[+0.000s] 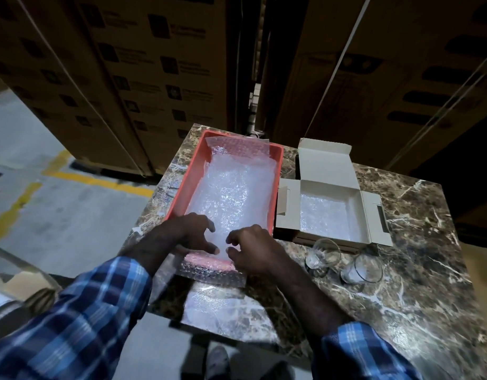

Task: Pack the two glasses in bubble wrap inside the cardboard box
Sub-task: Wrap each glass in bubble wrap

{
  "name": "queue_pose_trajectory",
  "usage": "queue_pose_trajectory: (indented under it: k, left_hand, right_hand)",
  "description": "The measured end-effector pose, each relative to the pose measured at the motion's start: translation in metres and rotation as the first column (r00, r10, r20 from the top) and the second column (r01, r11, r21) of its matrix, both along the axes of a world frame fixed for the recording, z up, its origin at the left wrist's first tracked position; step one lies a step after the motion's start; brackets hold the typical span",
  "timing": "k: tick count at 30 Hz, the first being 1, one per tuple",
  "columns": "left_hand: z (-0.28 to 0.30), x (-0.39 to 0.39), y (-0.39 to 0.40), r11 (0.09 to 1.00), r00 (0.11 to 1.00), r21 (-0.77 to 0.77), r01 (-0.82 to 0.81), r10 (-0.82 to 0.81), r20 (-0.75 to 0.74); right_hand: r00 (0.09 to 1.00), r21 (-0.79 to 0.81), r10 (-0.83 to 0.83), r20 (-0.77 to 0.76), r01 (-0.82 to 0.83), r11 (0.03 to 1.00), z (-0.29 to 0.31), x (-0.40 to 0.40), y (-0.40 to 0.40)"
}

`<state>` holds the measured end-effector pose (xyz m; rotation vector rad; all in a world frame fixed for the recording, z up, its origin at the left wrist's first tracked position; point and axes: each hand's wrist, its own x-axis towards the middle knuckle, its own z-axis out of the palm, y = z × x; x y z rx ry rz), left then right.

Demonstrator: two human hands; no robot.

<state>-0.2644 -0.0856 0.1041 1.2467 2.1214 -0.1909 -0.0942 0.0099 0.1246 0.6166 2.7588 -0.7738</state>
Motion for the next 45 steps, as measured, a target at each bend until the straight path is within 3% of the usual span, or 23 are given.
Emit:
queue_pose_trajectory:
  k: [6, 11, 14, 17, 22, 25, 29, 33, 37, 42, 45]
  left_hand:
    - [-0.009, -0.003, 0.006, 0.999, 1.000, 0.035, -0.020, 0.020, -0.007]
    - [-0.026, -0.005, -0.001, 0.992, 0.997, 0.121, 0.018, -0.009, -0.080]
    - [-0.029, -0.006, -0.003, 0.985, 0.996, 0.171, 0.016, -0.001, -0.086]
    - [-0.031, -0.006, -0.005, 0.975, 0.998, 0.221, 0.010, 0.005, -0.066]
    - [-0.028, -0.007, -0.010, 0.943, 0.996, 0.322, -0.081, 0.067, 0.054]
    - [-0.021, -0.006, -0.011, 0.923, 0.992, 0.369, -0.106, 0.071, 0.106]
    - [-0.012, -0.007, -0.012, 0.876, 0.981, 0.444, -0.186, 0.143, 0.129]
    - [-0.010, -0.014, -0.012, 0.728, 0.933, 0.586, -0.356, 0.243, 0.264]
    - [0.003, -0.021, -0.012, 0.574, 0.835, 0.610, -0.547, 0.323, 0.445]
    - [0.015, -0.034, -0.019, 0.648, 0.857, 0.595, -0.475, 0.190, 0.478]
    - [0.021, -0.041, -0.023, 0.659, 0.873, 0.601, -0.452, 0.187, 0.451]
  right_hand:
    - [0.997, 0.180, 0.069, 0.041, -0.075, 0.981, -0.001, -0.009, -0.002]
    - [0.977, 0.420, 0.198, 0.079, -0.212, 0.883, -0.003, -0.007, 0.005]
    - [0.954, 0.492, 0.233, 0.191, -0.298, 0.818, -0.006, -0.008, 0.008]
    - [0.956, 0.514, 0.219, 0.194, -0.289, 0.807, -0.008, -0.013, 0.009]
    - [0.993, 0.374, 0.117, 0.014, -0.114, 0.920, -0.009, -0.019, 0.017]
    - [0.997, 0.145, 0.035, -0.064, -0.025, 0.989, -0.001, -0.025, 0.023]
    - [0.985, -0.076, -0.073, -0.159, 0.062, 0.995, 0.013, -0.026, 0.033]
    - [0.969, -0.099, -0.182, -0.170, 0.167, 0.981, 0.014, -0.023, 0.039]
    - [0.959, -0.156, -0.209, -0.193, 0.181, 0.971, 0.015, -0.021, 0.041]
    - [0.956, -0.197, -0.164, -0.245, 0.116, 0.973, 0.016, -0.016, 0.048]
    - [0.930, -0.277, -0.225, -0.290, 0.143, 0.950, 0.018, -0.013, 0.050]
